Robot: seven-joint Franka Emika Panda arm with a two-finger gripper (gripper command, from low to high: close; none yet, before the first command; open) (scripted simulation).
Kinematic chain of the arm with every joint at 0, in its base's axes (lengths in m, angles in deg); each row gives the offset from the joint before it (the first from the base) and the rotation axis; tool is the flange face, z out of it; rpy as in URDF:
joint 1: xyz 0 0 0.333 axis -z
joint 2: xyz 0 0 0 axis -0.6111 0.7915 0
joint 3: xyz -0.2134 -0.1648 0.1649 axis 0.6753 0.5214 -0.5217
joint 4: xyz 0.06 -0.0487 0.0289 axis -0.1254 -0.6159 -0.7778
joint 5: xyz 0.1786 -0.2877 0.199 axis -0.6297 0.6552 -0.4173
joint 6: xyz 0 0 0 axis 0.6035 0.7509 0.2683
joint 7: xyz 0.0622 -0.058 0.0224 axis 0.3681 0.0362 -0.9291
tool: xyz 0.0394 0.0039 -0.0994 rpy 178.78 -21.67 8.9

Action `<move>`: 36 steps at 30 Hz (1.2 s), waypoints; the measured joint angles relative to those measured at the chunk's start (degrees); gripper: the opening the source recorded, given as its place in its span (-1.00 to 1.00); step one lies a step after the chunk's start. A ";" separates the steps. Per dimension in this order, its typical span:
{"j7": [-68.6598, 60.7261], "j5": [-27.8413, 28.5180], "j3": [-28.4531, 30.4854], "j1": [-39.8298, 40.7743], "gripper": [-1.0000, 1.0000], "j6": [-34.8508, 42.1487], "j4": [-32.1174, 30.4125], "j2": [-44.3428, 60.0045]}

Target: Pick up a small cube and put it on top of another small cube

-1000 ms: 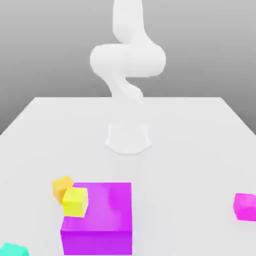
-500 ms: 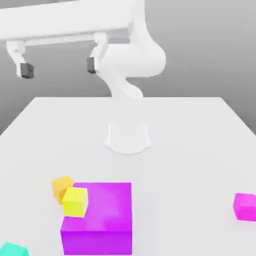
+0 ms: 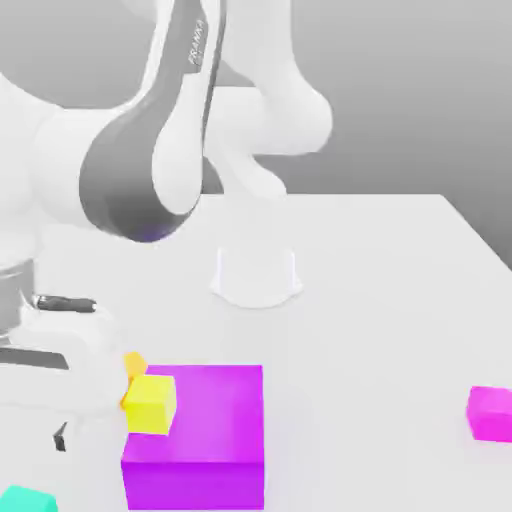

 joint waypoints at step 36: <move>38.21 15.16 -0.64 -5.86 -1.00 6.44 -23.99 -28.42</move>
